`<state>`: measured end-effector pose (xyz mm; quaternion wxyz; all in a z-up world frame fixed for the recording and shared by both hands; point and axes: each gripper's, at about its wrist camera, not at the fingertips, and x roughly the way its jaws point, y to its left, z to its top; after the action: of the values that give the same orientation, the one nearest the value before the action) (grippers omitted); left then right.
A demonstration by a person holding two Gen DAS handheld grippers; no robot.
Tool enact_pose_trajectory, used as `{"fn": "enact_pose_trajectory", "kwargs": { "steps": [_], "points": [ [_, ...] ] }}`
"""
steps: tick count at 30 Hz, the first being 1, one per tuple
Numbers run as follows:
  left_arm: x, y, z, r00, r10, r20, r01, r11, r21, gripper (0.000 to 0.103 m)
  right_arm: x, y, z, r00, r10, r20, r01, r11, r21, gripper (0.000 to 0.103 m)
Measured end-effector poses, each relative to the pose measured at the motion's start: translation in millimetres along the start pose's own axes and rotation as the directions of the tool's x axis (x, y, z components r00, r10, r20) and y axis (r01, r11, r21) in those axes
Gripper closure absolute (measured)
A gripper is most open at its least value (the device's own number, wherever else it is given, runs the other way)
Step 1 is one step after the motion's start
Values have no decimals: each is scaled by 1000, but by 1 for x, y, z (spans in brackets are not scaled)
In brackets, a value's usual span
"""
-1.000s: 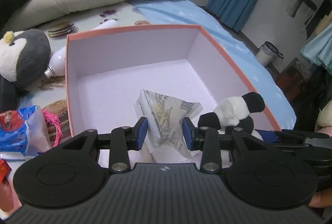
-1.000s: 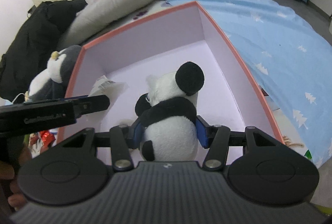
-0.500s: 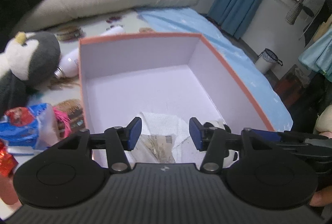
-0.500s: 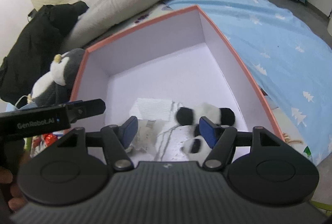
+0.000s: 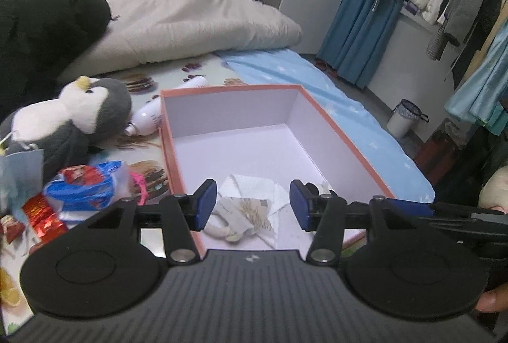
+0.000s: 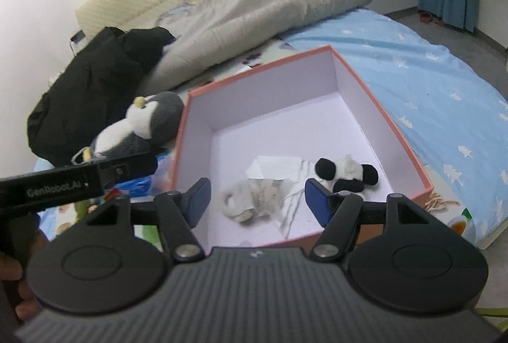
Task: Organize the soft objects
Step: 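Open both grippers to drop the panda and snack bag into the shoebox, then withdraw both tools from the shoebox back toward the pile of items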
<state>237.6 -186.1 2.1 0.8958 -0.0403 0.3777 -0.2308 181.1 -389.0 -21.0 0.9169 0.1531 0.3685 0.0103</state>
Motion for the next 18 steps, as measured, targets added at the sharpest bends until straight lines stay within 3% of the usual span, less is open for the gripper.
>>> {"fn": "enact_pose_trajectory", "kwargs": {
  "steps": [10,18],
  "points": [
    [-87,10,-47,997,22,75,-21,1000,-21,45,-54,43,-35,997,41,71,-36,997,-66,35],
    [-143,16,-90,990,85,115,-82,996,-27,40,-76,71,-70,994,95,62,-88,991,-105,35]
  ]
}}
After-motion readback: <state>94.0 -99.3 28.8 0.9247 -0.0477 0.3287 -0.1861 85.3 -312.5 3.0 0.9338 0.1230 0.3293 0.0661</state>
